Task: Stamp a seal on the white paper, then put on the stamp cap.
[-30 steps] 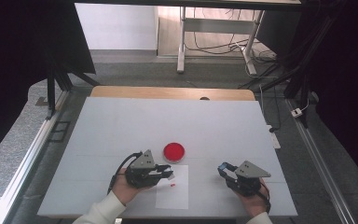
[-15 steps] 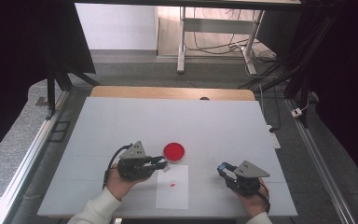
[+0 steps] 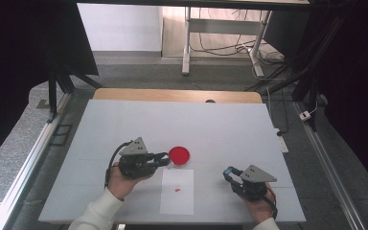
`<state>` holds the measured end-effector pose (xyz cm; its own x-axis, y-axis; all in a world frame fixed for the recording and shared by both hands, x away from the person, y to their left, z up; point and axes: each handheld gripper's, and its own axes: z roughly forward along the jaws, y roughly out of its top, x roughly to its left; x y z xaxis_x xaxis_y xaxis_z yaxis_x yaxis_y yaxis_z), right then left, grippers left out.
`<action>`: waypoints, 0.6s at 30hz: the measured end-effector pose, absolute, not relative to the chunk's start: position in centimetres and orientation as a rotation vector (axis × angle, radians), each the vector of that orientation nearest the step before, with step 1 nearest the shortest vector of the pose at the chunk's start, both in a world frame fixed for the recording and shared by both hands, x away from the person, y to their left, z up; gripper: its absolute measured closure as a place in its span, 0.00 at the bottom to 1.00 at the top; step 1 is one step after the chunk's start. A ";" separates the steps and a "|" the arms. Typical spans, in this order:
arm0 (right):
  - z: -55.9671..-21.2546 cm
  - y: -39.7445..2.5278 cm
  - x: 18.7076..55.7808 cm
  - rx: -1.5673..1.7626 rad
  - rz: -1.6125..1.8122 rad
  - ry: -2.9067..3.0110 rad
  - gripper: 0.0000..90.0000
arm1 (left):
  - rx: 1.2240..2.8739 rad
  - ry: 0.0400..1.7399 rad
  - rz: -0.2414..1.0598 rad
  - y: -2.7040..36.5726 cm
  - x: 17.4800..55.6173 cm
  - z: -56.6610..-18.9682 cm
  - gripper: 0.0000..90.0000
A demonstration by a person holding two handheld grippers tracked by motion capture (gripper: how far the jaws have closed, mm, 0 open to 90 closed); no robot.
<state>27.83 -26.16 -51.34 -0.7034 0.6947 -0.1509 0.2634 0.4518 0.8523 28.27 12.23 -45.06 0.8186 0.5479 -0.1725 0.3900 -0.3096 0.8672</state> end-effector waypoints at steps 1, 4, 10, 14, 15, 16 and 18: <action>-51.4 -26.1 27.8 0.800 1.185 2.218 0.72 | 1.938 0.703 0.186 12.3 28.3 -45.1 0.84; -51.4 -26.1 27.9 0.798 1.187 2.217 0.72 | 1.936 0.709 0.185 12.3 28.4 -45.0 0.84; -51.4 -26.1 27.9 0.793 1.176 2.221 0.72 | 1.933 0.713 0.183 12.4 28.4 -45.0 0.84; -51.3 -26.0 27.8 0.795 1.193 2.220 0.72 | 1.934 0.712 0.180 12.3 28.5 -45.0 0.84; -51.3 -25.9 27.8 0.794 1.200 2.215 0.72 | 1.936 0.710 0.180 12.3 28.5 -45.0 0.84; -51.3 -25.9 27.8 0.793 1.191 2.220 0.72 | 1.936 0.709 0.180 12.3 28.5 -45.1 0.84; -51.3 -25.8 27.8 0.787 1.193 2.221 0.72 | 1.937 0.708 0.178 12.2 28.5 -45.1 0.84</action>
<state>27.76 -25.80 -51.33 -0.7107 0.6872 -0.1506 0.2540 0.4503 0.8560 28.48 12.24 -45.07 0.8162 0.5487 -0.1810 0.3974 -0.3056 0.8653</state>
